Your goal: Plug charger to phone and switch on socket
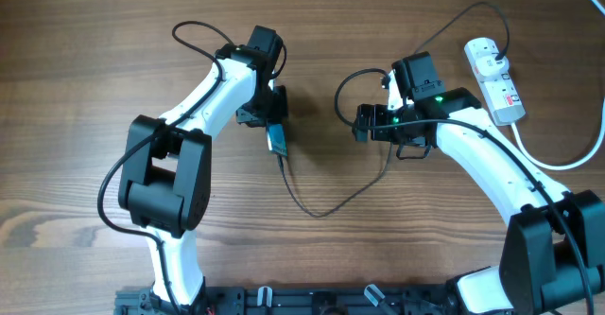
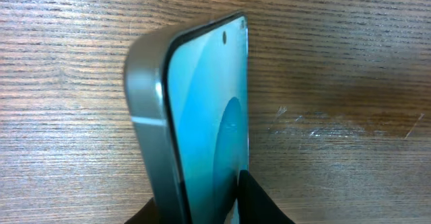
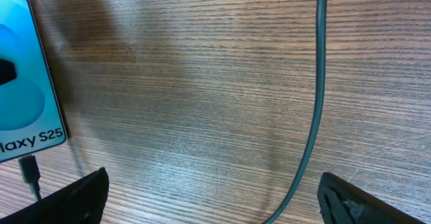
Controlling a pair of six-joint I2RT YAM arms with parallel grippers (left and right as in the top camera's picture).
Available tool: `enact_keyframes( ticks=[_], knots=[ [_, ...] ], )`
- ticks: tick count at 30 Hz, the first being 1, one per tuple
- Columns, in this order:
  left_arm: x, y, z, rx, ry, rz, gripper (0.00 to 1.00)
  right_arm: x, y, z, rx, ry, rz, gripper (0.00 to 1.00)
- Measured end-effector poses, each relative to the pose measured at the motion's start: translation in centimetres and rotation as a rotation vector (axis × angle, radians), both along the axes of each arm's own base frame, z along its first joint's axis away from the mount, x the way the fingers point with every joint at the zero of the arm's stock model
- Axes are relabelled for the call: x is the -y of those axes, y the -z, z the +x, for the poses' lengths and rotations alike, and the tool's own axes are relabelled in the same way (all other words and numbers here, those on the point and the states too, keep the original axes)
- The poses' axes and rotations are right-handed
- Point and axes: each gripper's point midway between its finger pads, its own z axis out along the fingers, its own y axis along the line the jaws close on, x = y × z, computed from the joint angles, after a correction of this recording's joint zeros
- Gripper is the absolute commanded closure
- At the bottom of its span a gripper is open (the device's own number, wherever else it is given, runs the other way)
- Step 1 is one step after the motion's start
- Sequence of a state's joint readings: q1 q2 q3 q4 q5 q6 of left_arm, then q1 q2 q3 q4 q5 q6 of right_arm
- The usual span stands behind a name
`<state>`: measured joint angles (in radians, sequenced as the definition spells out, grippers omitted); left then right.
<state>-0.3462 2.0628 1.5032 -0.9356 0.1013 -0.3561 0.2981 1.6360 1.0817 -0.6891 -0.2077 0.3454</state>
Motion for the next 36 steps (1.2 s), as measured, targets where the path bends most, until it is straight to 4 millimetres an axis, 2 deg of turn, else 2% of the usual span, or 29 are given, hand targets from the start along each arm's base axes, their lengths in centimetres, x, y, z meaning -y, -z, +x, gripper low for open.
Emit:
enact_keyframes(
  ticks=[9,12,13,14,20,24,27,29,34,36],
  knots=[
    [0.0,0.0,0.0,0.001,0.0,-0.001,0.79,0.0,0.0,0.0,0.0,0.0,0.0,0.0],
    [0.0,0.0,0.0,0.001,-0.001,-0.001,0.86,0.0,0.0,-0.1,-0.002,-0.007,-0.002,0.0],
    [0.1,0.0,0.1,0.004,0.001,-0.005,0.93,-0.1,0.0,-0.1,0.0,-0.019,0.0,0.0],
    [0.1,0.0,0.2,0.008,0.002,-0.006,0.96,-0.3,0.0,-0.2,0.0,-0.037,0.011,0.0],
    [0.5,-0.1,0.1,0.0,0.002,-0.026,0.96,-2.7,-0.9,-0.9,-0.008,-0.128,0.141,0.0],
    [2.0,-0.5,-0.4,-0.039,0.008,-0.147,0.96,-5.0,-2.3,-0.5,0.037,-0.204,0.27,0.0],
    [4.4,-2.4,-0.2,-0.069,0.043,-0.426,0.96,-6.3,-3.4,-0.5,0.053,-0.245,0.357,0.0],
    [5.5,-4.7,0.1,-0.081,0.059,-0.643,0.96,-7.0,-4.0,-0.5,0.065,-0.267,0.4,0.0],
    [6.0,-11.7,0.5,-0.053,0.123,-1.126,0.96,-9.1,-6.3,-0.6,0.099,-0.344,0.554,0.0],
    [6.3,-13.2,0.3,-0.039,0.157,-1.22,0.96,-9.8,-7.4,-0.7,0.118,-0.376,0.617,0.05]
  ],
)
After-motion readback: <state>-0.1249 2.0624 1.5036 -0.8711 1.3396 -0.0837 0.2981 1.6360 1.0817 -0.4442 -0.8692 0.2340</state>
